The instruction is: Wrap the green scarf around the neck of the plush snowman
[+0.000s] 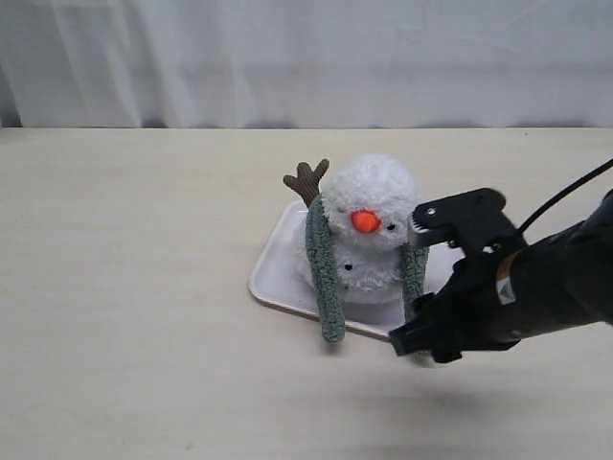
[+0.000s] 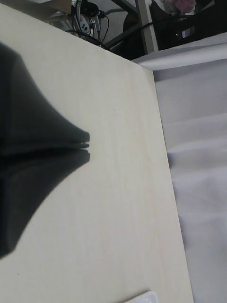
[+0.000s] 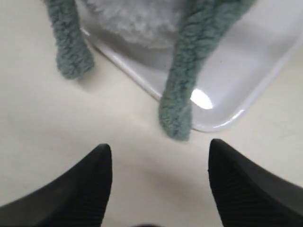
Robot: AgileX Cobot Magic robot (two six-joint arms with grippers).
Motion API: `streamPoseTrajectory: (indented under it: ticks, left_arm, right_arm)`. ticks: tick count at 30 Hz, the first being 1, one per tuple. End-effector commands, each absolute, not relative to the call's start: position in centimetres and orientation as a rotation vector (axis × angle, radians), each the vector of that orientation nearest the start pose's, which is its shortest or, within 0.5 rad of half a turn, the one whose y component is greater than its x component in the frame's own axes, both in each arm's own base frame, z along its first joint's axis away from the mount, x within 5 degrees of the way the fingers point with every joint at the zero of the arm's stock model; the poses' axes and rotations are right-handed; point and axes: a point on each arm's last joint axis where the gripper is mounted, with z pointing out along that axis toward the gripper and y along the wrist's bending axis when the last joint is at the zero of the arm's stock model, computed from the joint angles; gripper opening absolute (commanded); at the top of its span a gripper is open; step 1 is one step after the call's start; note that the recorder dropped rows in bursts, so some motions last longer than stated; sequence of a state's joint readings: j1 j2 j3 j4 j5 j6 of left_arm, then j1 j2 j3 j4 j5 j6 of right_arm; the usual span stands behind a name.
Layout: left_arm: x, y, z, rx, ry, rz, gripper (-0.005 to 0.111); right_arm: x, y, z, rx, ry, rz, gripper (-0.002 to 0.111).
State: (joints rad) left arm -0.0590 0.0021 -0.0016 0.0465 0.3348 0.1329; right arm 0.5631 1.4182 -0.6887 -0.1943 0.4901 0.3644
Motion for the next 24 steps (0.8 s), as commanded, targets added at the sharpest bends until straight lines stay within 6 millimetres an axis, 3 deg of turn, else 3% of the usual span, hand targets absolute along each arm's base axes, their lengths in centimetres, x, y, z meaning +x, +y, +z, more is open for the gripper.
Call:
streamPoseTrajectory:
  ticks: [1,5,9,14,17,21,24]
  left_arm:
    - [5.4,-0.2,18.4,0.198,1.796,0.091,0.0]
    - [5.4,-0.2,18.4,0.198,1.798,0.091,0.0]
    - [5.4,-0.2,18.4,0.198,1.798,0.091,0.0]
    - [5.4,-0.2,18.4,0.198,1.798,0.091,0.0]
    - [5.4,-0.2,18.4,0.198,1.798,0.091,0.0]
    - [5.4,-0.2,18.4,0.198,1.798,0.091,0.0]
    - [5.4,-0.2,18.4,0.198,1.798,0.091,0.0]
  right_arm:
    - [22.4,9.1,20.9,-0.283,2.624,0.079,0.057]
    - [24.1,5.3,20.8,-0.053,2.598,0.051,0.056]
    - [25.6,3.2,18.5,0.077,2.644,0.04,0.045]
    - [27.7,2.8,15.3,0.107,2.677,0.092,0.035]
    - [30.8,1.9,13.4,0.231,2.706,0.206,0.035]
    - [32.9,3.5,12.3,0.141,2.707,0.475,0.035]
    - [34.1,3.6,10.7,0.18,2.72,0.496,0.035]
